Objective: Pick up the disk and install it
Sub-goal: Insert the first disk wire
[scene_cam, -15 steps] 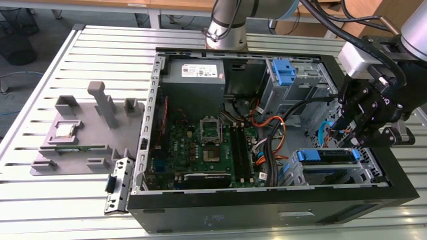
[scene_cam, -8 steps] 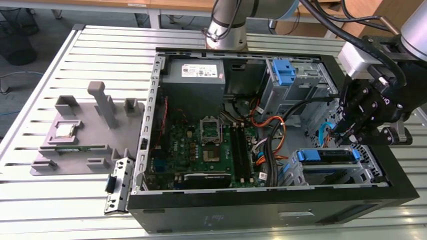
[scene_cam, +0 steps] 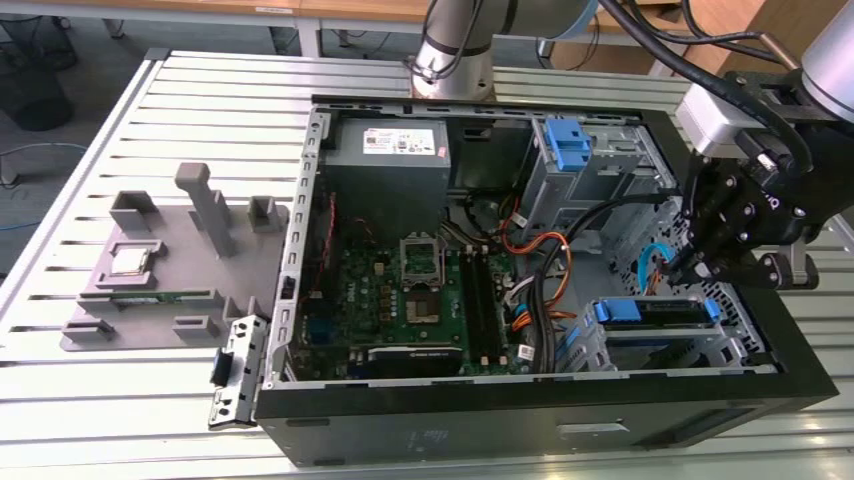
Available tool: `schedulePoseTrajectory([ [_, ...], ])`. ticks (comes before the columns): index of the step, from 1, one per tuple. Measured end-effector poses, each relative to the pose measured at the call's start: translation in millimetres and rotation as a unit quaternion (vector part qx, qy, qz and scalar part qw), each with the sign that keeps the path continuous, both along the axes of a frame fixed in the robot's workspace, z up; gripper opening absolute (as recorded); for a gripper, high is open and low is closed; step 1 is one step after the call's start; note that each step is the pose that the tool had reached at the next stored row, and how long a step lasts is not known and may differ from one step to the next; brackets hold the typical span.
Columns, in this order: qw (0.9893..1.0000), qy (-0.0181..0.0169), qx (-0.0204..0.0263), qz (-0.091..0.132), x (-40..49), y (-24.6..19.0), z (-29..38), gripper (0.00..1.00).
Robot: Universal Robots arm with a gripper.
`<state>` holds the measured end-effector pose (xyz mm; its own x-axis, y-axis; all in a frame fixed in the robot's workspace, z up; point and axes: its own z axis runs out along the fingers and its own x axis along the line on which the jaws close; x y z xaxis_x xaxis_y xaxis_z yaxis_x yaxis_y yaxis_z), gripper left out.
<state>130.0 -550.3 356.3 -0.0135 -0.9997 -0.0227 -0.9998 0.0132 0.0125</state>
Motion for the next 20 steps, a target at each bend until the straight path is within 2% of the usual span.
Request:
schedulePoseTrajectory([
  [1, 1.0, 0.0, 0.0, 0.0, 0.0, 0.0, 0.0, 0.16],
  [11, 1.0, -0.0001, -0.0001, 0.0, -0.1, 0.0, 0.0, 0.16],
  [18, 0.9999, -0.0095, -0.0001, 0.007, -4.7, -1.7, -0.9, 0.16],
  [20, 0.9999, -0.0113, -0.0001, 0.009, -5.6, -1.9, -0.9, 0.16],
])
